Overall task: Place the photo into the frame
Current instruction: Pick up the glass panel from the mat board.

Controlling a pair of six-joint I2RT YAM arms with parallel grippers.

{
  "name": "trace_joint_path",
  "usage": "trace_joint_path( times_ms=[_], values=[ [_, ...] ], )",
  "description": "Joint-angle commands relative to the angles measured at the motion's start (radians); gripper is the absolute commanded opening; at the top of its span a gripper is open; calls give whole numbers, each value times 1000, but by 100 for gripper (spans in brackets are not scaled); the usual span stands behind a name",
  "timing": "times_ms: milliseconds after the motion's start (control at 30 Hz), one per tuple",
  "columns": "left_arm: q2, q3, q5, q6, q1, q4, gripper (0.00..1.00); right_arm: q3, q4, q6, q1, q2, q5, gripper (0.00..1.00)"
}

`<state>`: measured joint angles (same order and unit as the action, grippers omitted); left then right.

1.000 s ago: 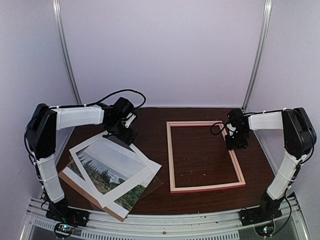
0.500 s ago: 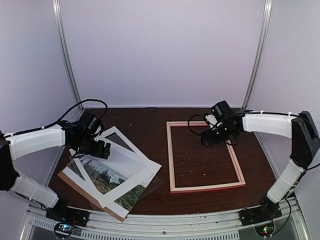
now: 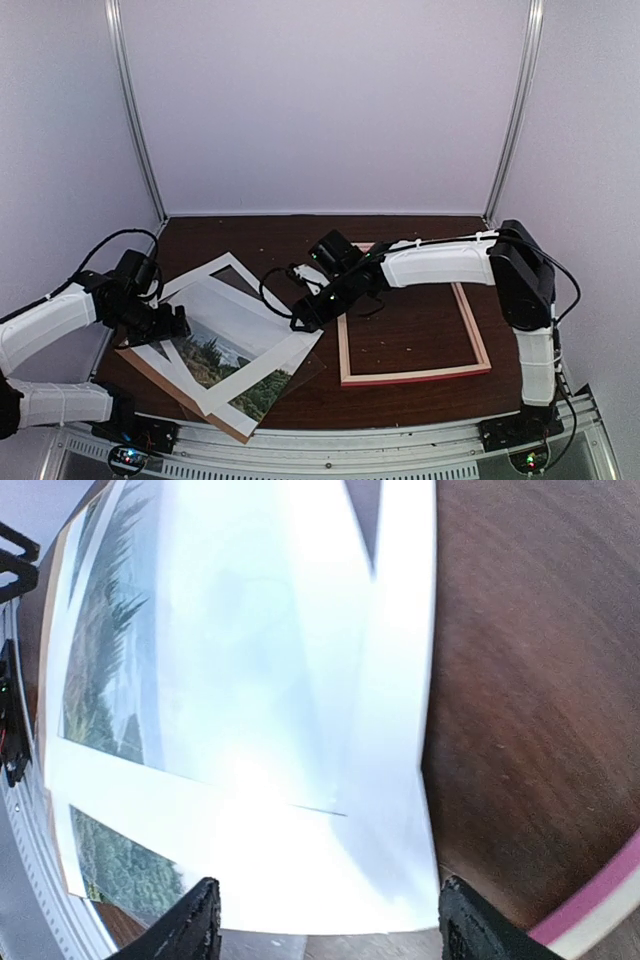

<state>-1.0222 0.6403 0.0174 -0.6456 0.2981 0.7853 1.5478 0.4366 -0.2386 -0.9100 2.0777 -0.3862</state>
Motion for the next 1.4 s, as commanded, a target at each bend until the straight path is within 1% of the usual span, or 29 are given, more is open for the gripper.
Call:
trace_joint_path(
  times_ms=[0,67,167,333,500,667,967,1200,1367],
  values=[
    [41,-34,-113,-113,-14,6,98,94,3,-59,-24,62,-93,70],
    [64,-55,-131,-154,-14,2,98,121,16,-74,-28,96,-102,67],
    [105,-89,-121,-191,-15,8,98,138,21,-89,-32,125,-117,64],
    [163,-127,-118,-233,-16,17,98,140,24,-114,-31,147,-126,60],
    [166,-171,-156,-267,-16,-8,97,128,6,-143,-32,156,-148,58],
    [191,-195,-136,-280,-17,-10,97,105,-25,-181,-31,158,-172,56],
    [145,-235,-173,-282,-17,-72,94,92,-47,-235,-32,170,-181,53],
    [144,-272,-201,-310,-16,-103,92,83,-40,-259,-31,172,-166,51],
    [142,-276,-205,-305,-17,-114,92,81,-23,-254,-27,157,-131,52]
  ],
)
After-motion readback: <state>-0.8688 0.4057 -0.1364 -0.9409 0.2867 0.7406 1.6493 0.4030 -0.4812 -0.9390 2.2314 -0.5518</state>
